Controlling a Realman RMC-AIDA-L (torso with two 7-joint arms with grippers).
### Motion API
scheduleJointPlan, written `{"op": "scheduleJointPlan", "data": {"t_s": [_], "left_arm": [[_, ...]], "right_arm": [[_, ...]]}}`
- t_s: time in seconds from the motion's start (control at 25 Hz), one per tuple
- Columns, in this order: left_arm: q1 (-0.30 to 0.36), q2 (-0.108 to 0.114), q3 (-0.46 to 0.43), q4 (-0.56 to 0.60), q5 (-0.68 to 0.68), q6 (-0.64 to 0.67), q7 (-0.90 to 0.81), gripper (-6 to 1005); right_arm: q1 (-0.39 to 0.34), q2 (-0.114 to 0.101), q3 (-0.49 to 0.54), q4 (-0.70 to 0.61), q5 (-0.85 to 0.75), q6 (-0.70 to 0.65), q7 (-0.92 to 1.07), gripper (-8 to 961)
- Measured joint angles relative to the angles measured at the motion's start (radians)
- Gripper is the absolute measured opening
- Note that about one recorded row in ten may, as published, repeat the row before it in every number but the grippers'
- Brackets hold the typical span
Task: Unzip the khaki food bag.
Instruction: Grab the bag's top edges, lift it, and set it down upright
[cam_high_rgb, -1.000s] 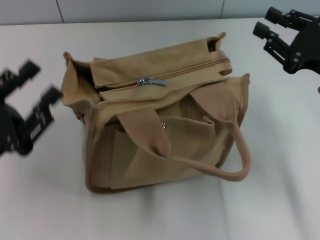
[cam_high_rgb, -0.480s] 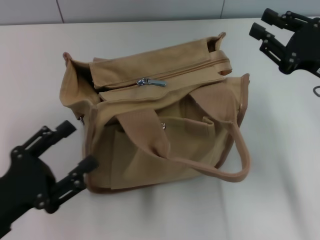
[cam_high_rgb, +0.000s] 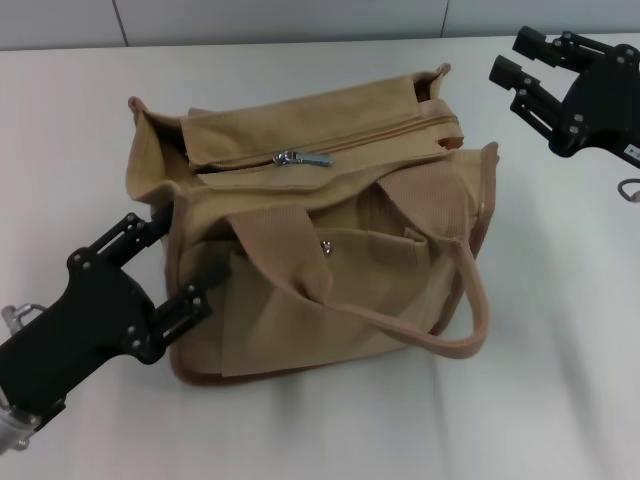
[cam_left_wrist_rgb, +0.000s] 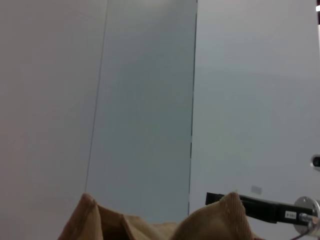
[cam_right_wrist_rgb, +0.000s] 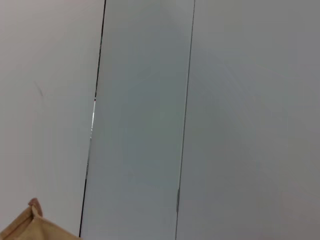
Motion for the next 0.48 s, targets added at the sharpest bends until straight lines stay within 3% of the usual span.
{"op": "scheduleJointPlan", "data": {"t_s": [0.12, 0.28, 0.36, 0.48], "left_arm": [[-0.017, 0.005, 0.018, 0.002, 0.011, -0.012, 0.011, 722], [-0.036, 0.006, 0.035, 0.005, 0.023, -0.035, 0.028, 558], [-0.043, 0.003, 0.036, 0.003, 0.026, -0.041, 0.039, 490], [-0.055, 0.002, 0.036, 0.0, 0.027, -0.043, 0.045, 388]], "right_arm": [[-0.006, 0.0, 0.003, 0.0, 0.0, -0.015, -0.001, 402], [-0.01, 0.001, 0.022, 0.013, 0.03, -0.06, -0.011, 415], [-0.014, 0.004, 0.05, 0.048, 0.093, -0.089, -0.012, 421], [-0.007, 0.004, 0.096, 0.181, 0.311, -0.137, -0.014, 430]]}}
